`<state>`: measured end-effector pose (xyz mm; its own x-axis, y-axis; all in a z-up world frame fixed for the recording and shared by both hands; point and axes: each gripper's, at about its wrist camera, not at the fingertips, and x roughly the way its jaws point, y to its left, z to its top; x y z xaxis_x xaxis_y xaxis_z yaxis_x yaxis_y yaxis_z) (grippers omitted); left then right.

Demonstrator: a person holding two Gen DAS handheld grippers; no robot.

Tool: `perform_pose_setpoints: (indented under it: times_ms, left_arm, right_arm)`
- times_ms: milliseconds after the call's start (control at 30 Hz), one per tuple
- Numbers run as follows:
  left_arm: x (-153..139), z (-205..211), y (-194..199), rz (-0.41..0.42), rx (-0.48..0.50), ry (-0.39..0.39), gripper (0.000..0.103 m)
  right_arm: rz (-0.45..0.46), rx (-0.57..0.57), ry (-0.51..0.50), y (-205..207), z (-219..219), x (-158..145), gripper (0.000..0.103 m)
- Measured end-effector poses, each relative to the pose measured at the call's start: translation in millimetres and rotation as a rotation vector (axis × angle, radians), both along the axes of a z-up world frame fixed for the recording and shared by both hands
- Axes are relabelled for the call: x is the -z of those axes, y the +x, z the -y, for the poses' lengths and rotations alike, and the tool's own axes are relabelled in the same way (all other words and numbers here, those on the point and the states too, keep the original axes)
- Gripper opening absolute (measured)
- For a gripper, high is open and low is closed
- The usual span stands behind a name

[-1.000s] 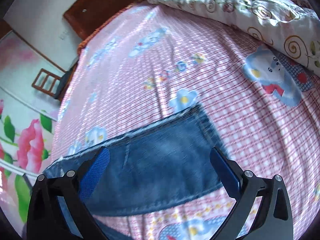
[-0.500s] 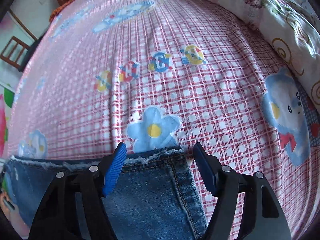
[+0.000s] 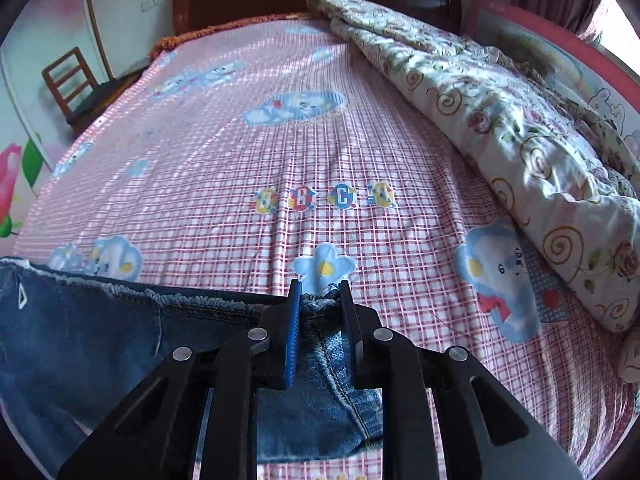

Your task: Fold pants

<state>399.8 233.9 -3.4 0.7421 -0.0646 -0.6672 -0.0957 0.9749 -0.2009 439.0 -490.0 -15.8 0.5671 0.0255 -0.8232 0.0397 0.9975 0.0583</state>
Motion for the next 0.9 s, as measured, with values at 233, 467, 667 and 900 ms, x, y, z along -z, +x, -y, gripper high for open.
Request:
perform_pose_setpoints:
  times_ms: [233, 467, 667, 900]
  left_arm:
    - [-34.4, -13.6, -59.6, 0.133, -0.015, -0.141, 0.009]
    - [-42.1, -35.1, -147.1, 0.219, -0.044, -0.275, 0.009]
    - [-9.8, -34.9, -218.9, 0.167, -0.022, -0.273, 0.012]
    - [58.4, -57.9, -286.7, -0.006, -0.236, -0.314, 0.074]
  right_arm:
    - [0.149, 0.031, 0.117, -129.0, 8.4, -34.0, 0.017]
    - [0.137, 0.151, 0.272, -256.6, 28.4, -0.6, 0.017]
    - [0.008, 0.209, 0.328, -326.8, 29.9, 68.4, 0.017]
    - [0.001, 0.265, 0.362, -342.8, 24.2, 100.3, 0.018]
